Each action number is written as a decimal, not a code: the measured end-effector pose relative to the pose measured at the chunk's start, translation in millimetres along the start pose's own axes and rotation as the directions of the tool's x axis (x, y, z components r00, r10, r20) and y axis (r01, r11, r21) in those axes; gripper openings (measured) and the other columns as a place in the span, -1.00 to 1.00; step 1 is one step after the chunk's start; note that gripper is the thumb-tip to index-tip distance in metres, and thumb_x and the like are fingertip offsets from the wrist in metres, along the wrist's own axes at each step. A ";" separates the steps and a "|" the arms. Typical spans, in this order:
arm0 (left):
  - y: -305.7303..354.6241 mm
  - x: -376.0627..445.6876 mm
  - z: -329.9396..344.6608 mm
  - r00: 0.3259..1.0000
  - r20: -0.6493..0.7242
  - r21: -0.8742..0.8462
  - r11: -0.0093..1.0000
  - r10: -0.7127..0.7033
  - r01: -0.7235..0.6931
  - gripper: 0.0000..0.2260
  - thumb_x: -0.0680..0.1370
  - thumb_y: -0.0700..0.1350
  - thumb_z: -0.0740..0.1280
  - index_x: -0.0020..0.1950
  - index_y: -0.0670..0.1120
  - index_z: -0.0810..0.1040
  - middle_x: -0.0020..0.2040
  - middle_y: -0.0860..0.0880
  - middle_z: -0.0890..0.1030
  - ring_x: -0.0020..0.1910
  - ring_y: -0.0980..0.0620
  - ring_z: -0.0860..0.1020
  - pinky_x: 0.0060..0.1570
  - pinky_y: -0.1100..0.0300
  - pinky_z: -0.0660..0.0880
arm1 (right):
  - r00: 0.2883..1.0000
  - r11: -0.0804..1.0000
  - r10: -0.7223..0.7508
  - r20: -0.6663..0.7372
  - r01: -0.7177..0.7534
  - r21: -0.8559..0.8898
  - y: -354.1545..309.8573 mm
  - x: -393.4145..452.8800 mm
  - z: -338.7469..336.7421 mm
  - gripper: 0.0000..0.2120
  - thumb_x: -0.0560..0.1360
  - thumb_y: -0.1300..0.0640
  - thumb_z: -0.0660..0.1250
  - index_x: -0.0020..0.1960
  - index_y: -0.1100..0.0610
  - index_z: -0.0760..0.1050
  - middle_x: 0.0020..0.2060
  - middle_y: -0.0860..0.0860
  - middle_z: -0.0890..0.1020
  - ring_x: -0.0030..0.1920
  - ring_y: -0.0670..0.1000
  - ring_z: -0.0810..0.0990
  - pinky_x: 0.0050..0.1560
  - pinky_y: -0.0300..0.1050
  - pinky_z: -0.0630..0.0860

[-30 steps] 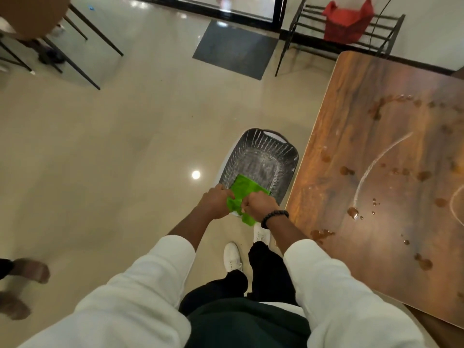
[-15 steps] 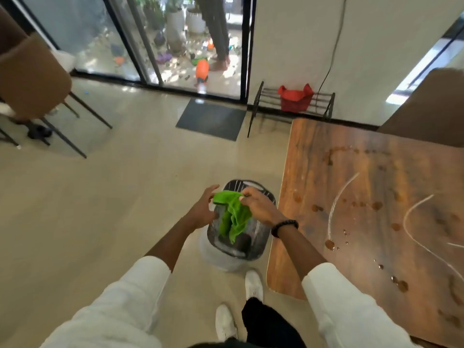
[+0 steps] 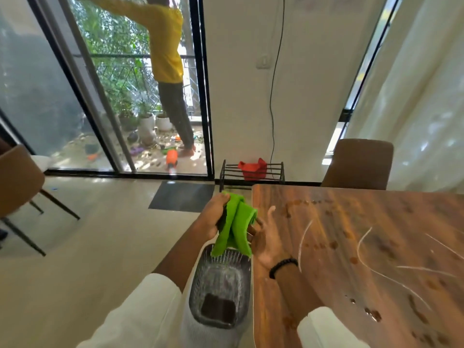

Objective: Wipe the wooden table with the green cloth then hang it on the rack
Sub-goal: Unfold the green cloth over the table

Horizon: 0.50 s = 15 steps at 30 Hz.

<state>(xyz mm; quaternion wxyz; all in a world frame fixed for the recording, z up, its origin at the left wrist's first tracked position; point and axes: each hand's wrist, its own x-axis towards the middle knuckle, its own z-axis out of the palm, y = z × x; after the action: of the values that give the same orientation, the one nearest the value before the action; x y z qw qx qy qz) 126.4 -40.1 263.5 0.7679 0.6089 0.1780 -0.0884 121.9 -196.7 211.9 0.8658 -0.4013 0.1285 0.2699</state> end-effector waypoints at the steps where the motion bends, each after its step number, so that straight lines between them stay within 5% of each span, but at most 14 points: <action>1: -2.3 0.4 0.7 0.999 -0.021 0.118 0.993 0.028 -0.026 -0.76 0.62 0.01 0.18 0.06 -0.09 0.56 0.04 -0.22 0.63 -0.04 -0.11 0.61 -0.05 0.04 0.54 | 1.000 0.999 -0.017 -0.012 0.017 -0.030 3.8 -7.5 0.7 -0.36 0.51 -0.33 0.20 0.40 0.09 0.43 0.18 0.23 0.60 0.29 0.30 0.51 0.15 0.22 0.55; 4: -14.3 -4.5 -0.5 0.981 -0.101 0.417 0.902 0.168 -0.111 -0.80 0.60 0.03 0.18 -0.10 -0.03 0.52 -0.02 -0.16 0.60 -0.04 -0.13 0.59 -0.03 -0.07 0.57 | 0.976 0.956 -0.199 -0.089 0.173 -0.238 8.0 -20.9 -1.2 -0.50 0.55 0.05 0.36 0.43 0.04 0.28 0.18 0.17 0.59 0.13 0.18 0.61 -0.03 0.06 0.61; 6: -26.8 -6.7 -3.8 0.961 -0.134 0.504 0.851 0.243 -0.145 -0.78 0.56 0.05 0.18 -0.11 -0.04 0.53 -0.06 -0.17 0.59 -0.01 -0.18 0.58 0.05 -0.20 0.54 | 0.951 0.894 -0.290 -0.103 0.232 -0.383 8.9 -26.8 -8.5 -0.53 0.51 0.14 0.42 0.35 -0.04 0.33 0.23 0.12 0.53 0.12 0.11 0.60 0.07 0.11 0.61; 11: -40.8 -18.2 4.5 0.971 -0.229 0.138 0.989 0.075 -0.044 -0.77 0.63 -0.06 0.17 0.14 -0.17 0.51 0.10 -0.23 0.57 0.07 -0.18 0.58 -0.13 0.04 0.58 | 0.879 0.789 -0.458 -0.133 0.333 -0.516 -12.7 -42.3 -32.2 -0.76 0.53 0.20 0.39 0.15 -0.02 0.56 0.13 0.00 0.59 0.16 0.10 0.58 0.14 0.23 0.56; 15: -39.8 -22.4 29.1 0.984 -0.170 0.147 0.988 0.060 -0.035 -0.81 0.62 -0.04 0.24 0.01 -0.13 0.56 -0.04 -0.14 0.62 -0.08 -0.04 0.59 -0.12 0.10 0.52 | 0.897 0.741 -0.441 -0.037 0.340 -0.579 -29.2 -55.5 -53.0 -0.72 0.53 0.20 0.39 0.21 0.01 0.56 0.11 0.06 0.64 0.11 0.09 0.62 0.12 0.09 0.60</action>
<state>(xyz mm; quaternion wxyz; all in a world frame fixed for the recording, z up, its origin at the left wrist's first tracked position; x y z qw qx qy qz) 96.6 -79.7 241.8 0.7055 0.6721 0.2230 -0.0289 92.7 -273.0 220.4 0.7327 -0.6760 0.0309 0.0718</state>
